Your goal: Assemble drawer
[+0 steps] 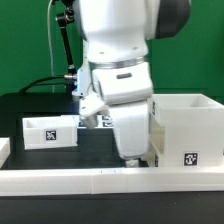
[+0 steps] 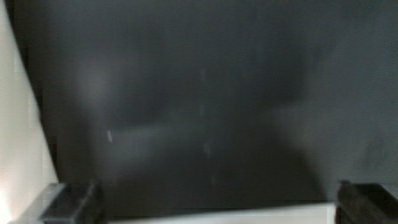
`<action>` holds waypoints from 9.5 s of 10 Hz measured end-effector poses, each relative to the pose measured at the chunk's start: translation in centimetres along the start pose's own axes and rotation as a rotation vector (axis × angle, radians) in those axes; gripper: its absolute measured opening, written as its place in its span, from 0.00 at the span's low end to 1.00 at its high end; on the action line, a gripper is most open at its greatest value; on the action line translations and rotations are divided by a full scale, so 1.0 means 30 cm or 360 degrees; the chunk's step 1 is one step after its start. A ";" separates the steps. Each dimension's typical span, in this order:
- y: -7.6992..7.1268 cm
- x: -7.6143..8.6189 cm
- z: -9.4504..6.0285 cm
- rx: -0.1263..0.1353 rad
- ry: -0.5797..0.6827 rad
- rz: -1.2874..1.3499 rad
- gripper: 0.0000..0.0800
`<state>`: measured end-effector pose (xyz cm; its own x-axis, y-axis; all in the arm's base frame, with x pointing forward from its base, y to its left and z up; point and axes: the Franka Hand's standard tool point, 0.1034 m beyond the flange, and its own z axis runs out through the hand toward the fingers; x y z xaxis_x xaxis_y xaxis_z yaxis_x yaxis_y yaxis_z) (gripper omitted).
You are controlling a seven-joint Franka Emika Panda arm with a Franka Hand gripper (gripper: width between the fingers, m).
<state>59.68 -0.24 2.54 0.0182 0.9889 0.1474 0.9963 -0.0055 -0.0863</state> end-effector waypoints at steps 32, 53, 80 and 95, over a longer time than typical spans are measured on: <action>-0.559 -0.319 -0.047 -0.0344 0.0075 0.2168 0.81; -0.505 -0.171 0.020 -0.0301 0.0077 0.2055 0.05; -0.227 -0.078 -0.122 -0.0102 -0.0162 0.0190 0.05; -0.192 -0.011 -0.084 -0.0153 -0.0138 0.0052 0.05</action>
Offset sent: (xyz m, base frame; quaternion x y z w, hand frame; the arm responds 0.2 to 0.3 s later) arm -0.0408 -0.0283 0.0130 0.0121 0.0000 0.0020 0.9999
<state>54.17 -0.91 5.48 0.0476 0.9970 0.0603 0.9988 -0.0481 0.0058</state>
